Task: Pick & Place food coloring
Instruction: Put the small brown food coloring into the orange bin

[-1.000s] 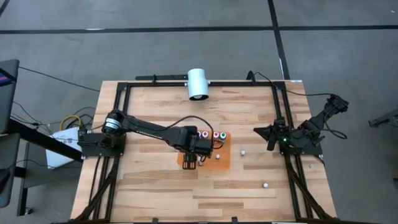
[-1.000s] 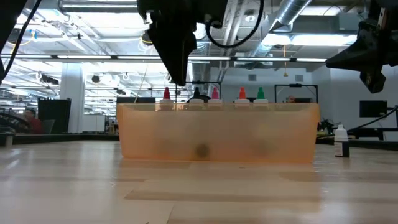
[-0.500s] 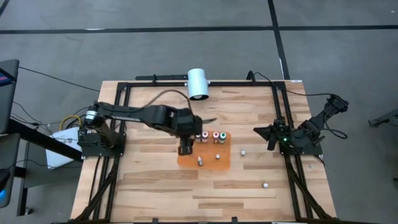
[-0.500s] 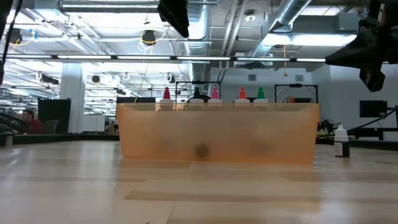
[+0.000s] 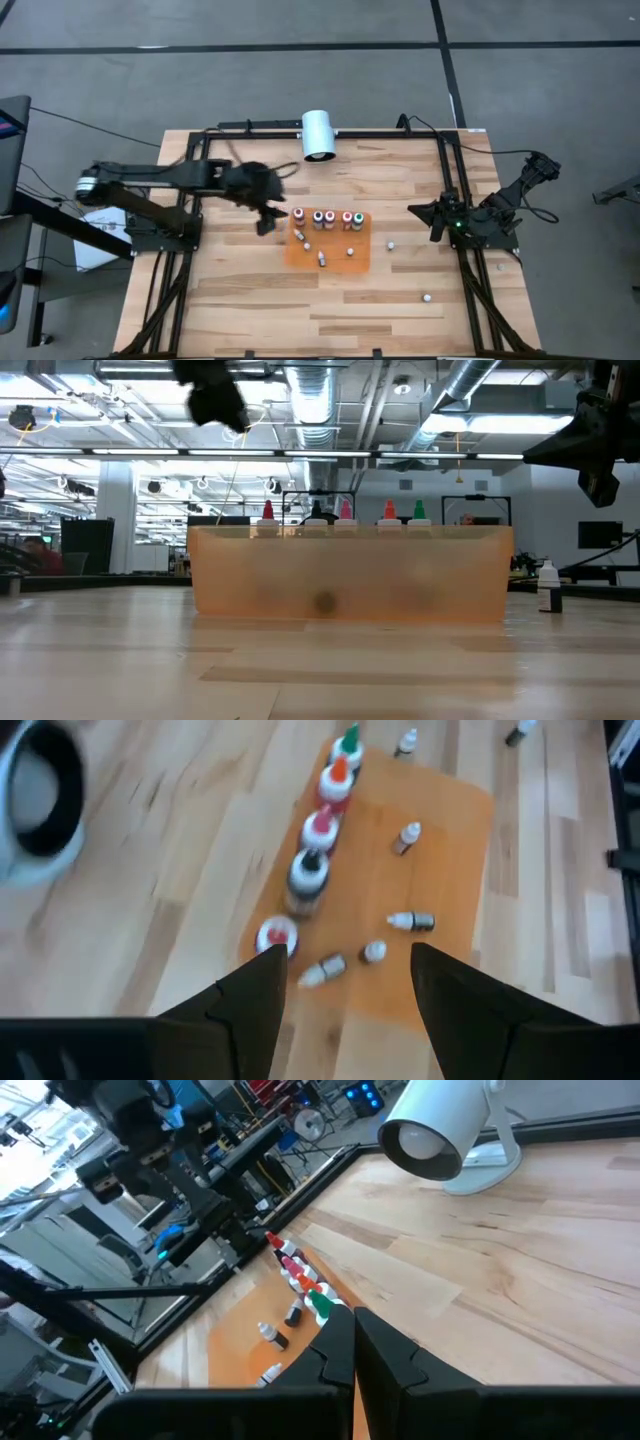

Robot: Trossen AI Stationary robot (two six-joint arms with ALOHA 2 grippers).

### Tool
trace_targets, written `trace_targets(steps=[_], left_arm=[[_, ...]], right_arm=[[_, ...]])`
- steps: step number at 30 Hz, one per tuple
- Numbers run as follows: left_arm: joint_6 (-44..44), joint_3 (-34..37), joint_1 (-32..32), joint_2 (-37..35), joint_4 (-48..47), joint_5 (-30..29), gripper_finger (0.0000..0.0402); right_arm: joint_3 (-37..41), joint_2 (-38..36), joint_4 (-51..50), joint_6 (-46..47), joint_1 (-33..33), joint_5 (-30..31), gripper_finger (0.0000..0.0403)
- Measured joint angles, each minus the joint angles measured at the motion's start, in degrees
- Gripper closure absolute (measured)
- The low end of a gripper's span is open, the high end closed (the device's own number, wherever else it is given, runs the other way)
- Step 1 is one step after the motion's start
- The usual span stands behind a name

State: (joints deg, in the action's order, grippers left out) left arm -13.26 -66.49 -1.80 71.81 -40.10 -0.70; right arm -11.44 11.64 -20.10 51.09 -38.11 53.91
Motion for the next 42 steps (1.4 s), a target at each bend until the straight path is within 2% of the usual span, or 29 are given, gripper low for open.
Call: trace_targets(steps=[5, 11, 20, 27, 34, 38, 42], left_arm=[[-4.9, 12.9, -1.1, -14.3, 6.1, 0.0, 0.0196], [-8.3, 24.7, -1.2, -29.3, 11.7, 0.2, 0.0196], [-13.4, 39.5, -1.2, -45.1, 21.5, 0.4, 0.0196], [-15.4, 46.8, -1.1, -51.4, 25.2, 3.1, 0.0196], [-16.5, 51.5, -1.1, -53.3, 29.7, 3.1, 0.0196], [-17.9, 53.8, -1.1, -53.2, 32.5, 3.8, 0.0196], [-18.1, 54.8, -1.2, -53.2, 33.5, 4.9, 0.0196]], right_arm=[[0.0, 0.0, 0.0, -0.4, 0.0, 0.0, 0.0402], [0.0, 0.0, 1.3, -3.8, 0.0, 0.0, 0.0402], [0.0, 0.0, 10.3, -14.3, 0.0, 0.0, 0.0402], [-5.4, 2.8, 10.5, -21.0, 0.0, 0.0, 0.0402], [-17.4, 12.1, 9.1, -32.1, 0.0, 0.0, 0.0402], [-25.1, 18.6, 1.8, -33.0, 0.0, 0.0, 0.0402], [-33.2, 25.1, -9.3, -27.3, 0.0, 0.0, 0.0402]])
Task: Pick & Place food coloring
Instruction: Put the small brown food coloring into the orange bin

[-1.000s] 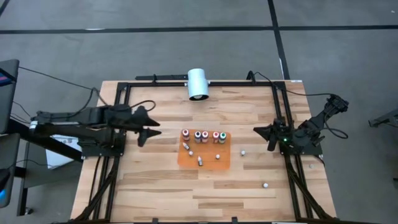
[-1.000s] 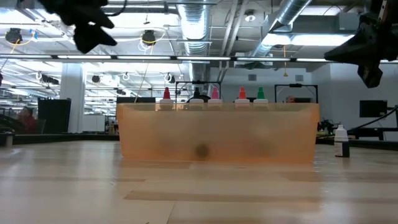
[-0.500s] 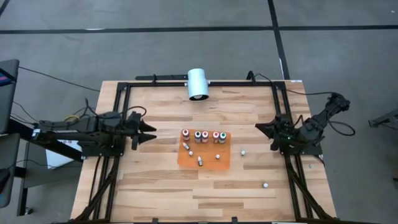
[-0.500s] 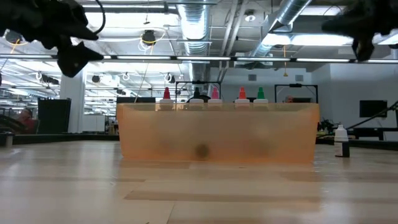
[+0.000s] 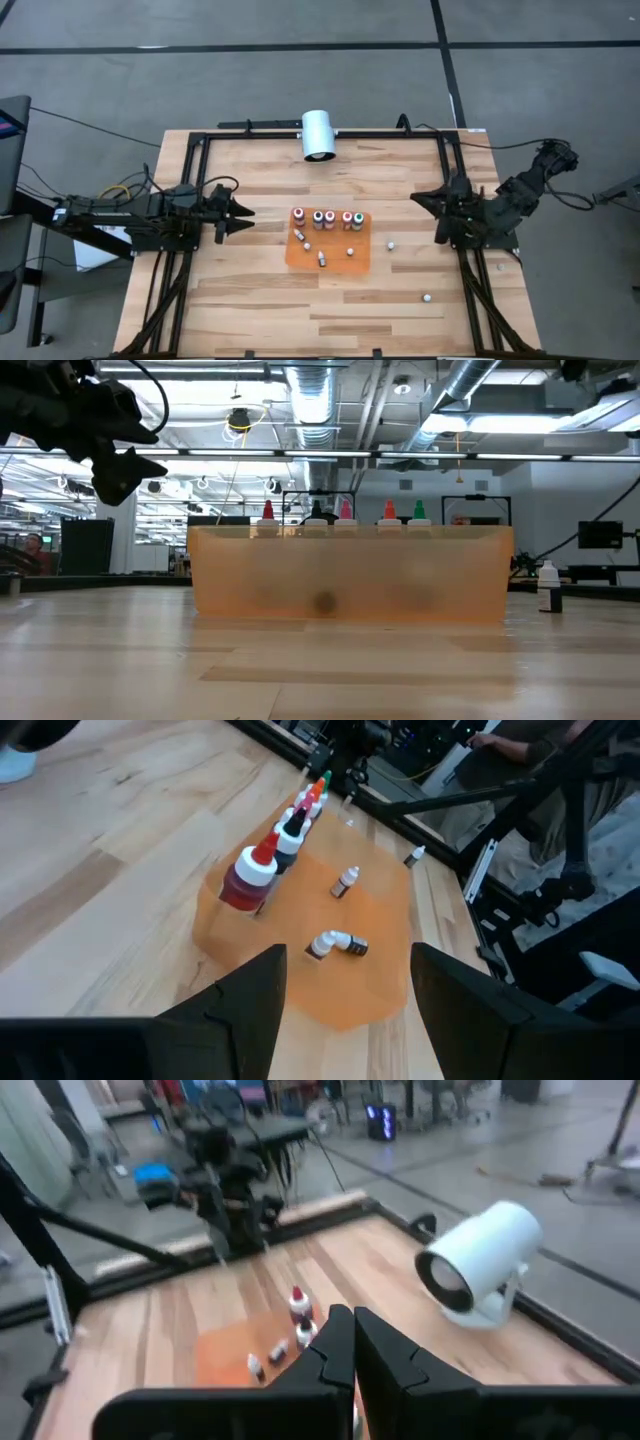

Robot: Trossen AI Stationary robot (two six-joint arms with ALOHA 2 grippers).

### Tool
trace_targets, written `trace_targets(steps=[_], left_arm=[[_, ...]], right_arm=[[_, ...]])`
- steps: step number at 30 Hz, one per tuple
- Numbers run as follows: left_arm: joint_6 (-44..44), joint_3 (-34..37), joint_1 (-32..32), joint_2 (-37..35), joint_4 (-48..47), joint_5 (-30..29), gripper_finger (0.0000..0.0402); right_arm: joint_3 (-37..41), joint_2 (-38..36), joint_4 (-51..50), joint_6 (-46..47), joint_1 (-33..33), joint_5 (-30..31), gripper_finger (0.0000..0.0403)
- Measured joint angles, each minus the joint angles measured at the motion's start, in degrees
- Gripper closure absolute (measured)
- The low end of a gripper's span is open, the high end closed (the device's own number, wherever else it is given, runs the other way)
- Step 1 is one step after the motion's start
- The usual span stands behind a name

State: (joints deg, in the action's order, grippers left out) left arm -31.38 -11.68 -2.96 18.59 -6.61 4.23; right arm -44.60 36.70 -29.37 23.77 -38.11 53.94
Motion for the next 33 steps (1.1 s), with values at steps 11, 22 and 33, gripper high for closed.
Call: trace_targets(steps=[11, 22, 33], left_arm=[[1.0, 0.0, 0.0, 0.0, -0.6, 0.0, 0.0196], [1.6, 0.0, 0.0, 0.0, -1.9, -0.1, 0.0195], [3.0, 0.0, 0.0, 0.0, -2.1, -0.1, 0.0195]], right_arm=[[-14.3, 18.7, -25.7, 20.1, 5.3, -17.9, 0.0402], [-15.0, 28.0, -27.8, 19.0, 11.4, -32.3, 0.0402], [-15.1, 29.8, -27.6, 16.3, 13.7, -36.7, 0.0402]])
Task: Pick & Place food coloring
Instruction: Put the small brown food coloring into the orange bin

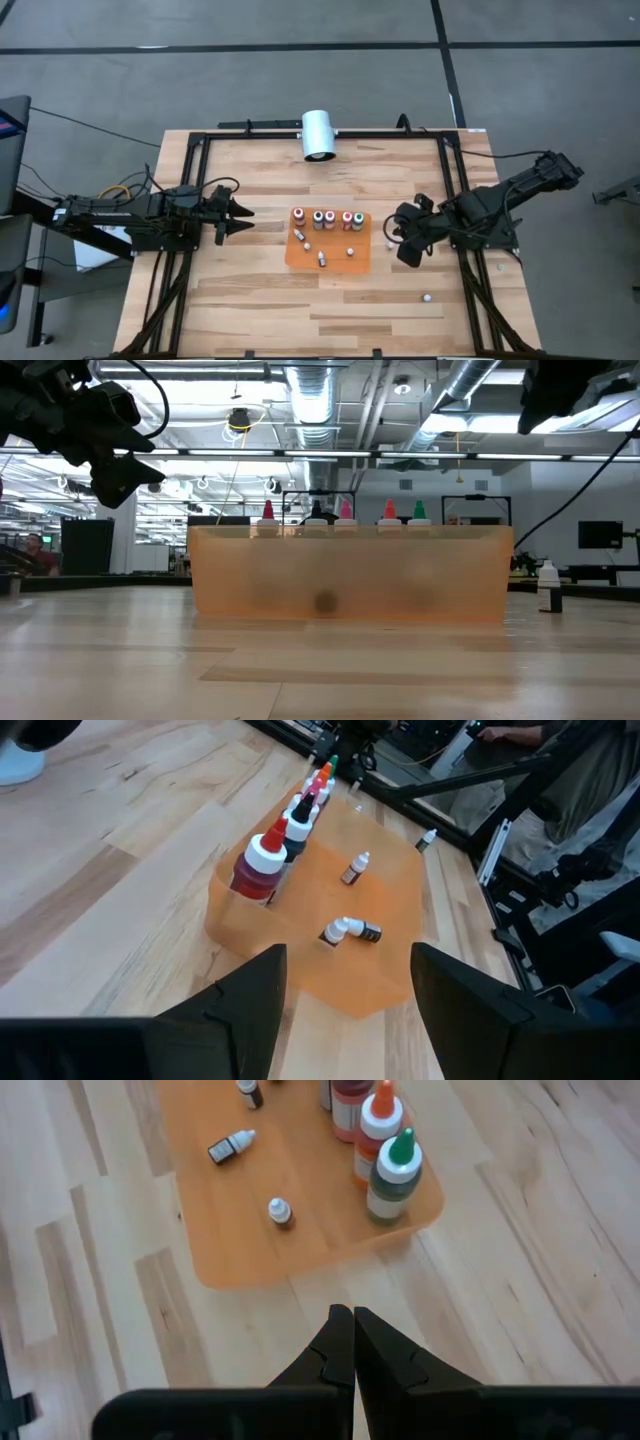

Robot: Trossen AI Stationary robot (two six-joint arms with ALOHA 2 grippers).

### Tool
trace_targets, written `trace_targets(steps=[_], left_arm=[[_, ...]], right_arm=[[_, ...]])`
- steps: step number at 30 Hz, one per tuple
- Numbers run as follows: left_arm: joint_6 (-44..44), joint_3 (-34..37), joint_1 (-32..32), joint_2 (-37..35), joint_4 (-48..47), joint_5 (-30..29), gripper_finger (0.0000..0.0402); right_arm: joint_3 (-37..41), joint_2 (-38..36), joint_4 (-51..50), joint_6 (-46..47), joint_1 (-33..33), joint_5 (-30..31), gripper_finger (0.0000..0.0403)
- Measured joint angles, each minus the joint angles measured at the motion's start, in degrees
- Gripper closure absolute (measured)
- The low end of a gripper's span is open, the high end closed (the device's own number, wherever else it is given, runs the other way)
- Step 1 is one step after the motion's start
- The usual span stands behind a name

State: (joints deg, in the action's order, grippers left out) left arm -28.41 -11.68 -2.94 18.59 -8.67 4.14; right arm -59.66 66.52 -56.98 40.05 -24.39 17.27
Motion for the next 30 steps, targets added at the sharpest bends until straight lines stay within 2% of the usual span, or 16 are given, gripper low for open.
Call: trace_targets(steps=[16, 21, 30], left_arm=[[1.0, 0.0, 0.0, 0.0, 0.0, 0.0, 0.0195], [1.0, 0.0, 0.0, 0.0, 0.0, 0.0, 0.0195], [1.0, 0.0, 0.0, 0.0, 0.0, 0.0, 0.0196]], right_arm=[[0.0, 0.0, 0.3, 0.5, 4.3, -0.9, 0.0402], [0.0, 0.0, 0.4, 3.7, 5.9, -1.0, 0.0402], [0.0, 0.0, 0.3, 3.0, 7.3, -5.4, 0.0402]])
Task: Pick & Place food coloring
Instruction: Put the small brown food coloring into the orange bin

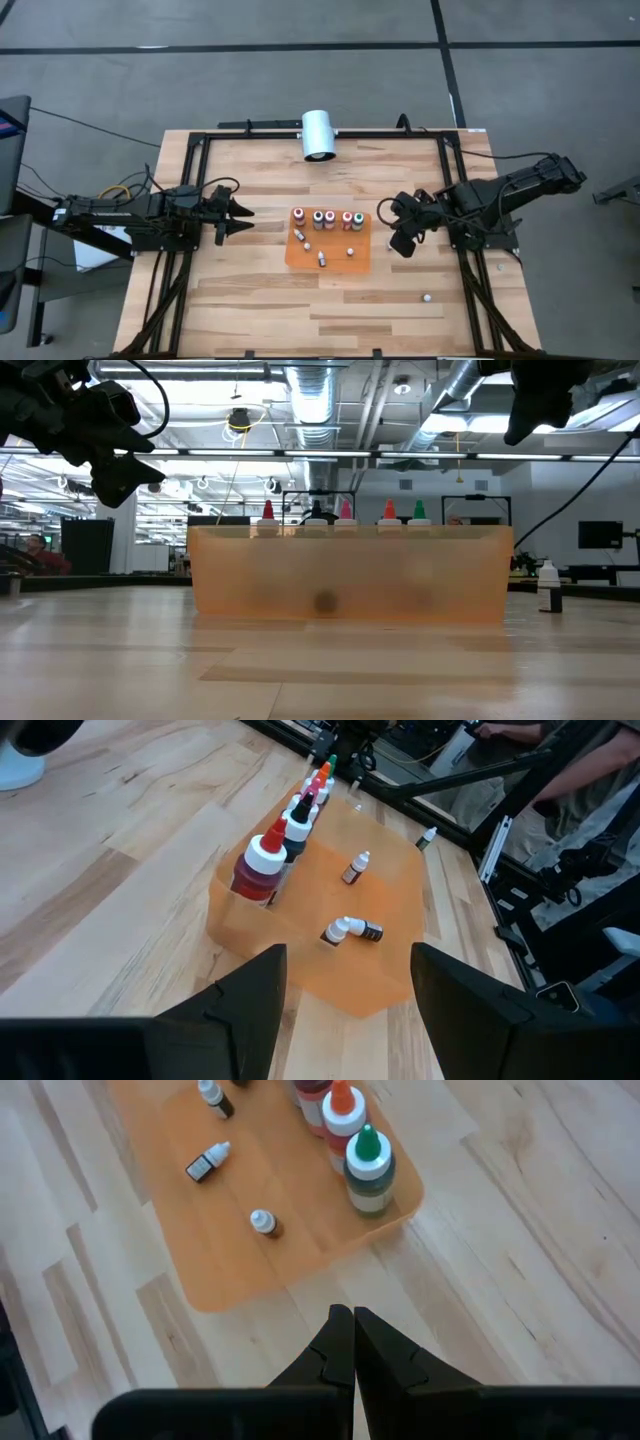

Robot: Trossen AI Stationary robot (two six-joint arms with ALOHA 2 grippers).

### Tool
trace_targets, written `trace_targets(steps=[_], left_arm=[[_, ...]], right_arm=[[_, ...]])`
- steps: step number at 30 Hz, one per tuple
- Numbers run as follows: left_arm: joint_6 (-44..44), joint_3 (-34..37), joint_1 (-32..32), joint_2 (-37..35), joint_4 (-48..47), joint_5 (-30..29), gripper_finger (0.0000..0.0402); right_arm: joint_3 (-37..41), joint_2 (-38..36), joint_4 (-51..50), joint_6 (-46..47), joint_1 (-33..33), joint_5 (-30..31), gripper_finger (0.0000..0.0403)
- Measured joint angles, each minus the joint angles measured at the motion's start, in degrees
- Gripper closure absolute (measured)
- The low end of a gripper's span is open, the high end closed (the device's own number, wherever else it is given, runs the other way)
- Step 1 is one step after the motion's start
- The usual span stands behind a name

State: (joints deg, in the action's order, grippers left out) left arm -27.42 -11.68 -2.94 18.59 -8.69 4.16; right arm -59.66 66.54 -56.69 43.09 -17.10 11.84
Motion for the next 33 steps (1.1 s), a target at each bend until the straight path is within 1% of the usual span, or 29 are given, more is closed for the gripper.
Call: trace_targets(steps=[7, 10, 14, 19, 23, 27, 30, 33], left_arm=[[0.0, 0.0, 0.0, 0.0, 0.0, 0.0, 0.0196], [0.0, 0.0, 0.0, 0.0, 0.0, 0.0, 0.0196], [0.0, 0.0, 0.0, 0.0, 0.0, 0.0, 0.0196], [-0.2, 0.0, 0.0, 0.0, 0.8, 0.0, 0.0196], [-0.4, 0.0, 0.0, 0.0, 0.9, 0.0, 0.0196], [-0.8, 0.0, 0.0, 0.0, 0.9, 0.0, 0.0196], [-0.8, 0.0, 0.0, 0.0, 0.9, 0.0, 0.0196], [-0.8, 0.0, 0.0, 0.0, 0.8, 0.0, 0.0196]], right_arm=[[0.0, 0.0, 0.0, -0.1, 0.0, -0.1, 0.0400], [0.0, 0.0, 0.0, 0.0, 0.0, -0.5, 0.0386], [0.0, 0.0, -0.1, 0.0, 0.0, -1.9, 0.0348], [0.0, 0.0, -0.7, 0.0, 0.0, -2.3, 0.0295], [0.0, 0.0, -1.4, 0.5, 0.0, -4.4, 0.0246], [0.0, 0.0, -1.2, 0.9, -0.5, -4.4, 0.0199], [0.0, 0.2, -0.9, 1.8, -0.4, -4.4, 0.0174], [0.0, 1.1, -0.7, 2.0, -0.8, -4.4, 0.0162]])
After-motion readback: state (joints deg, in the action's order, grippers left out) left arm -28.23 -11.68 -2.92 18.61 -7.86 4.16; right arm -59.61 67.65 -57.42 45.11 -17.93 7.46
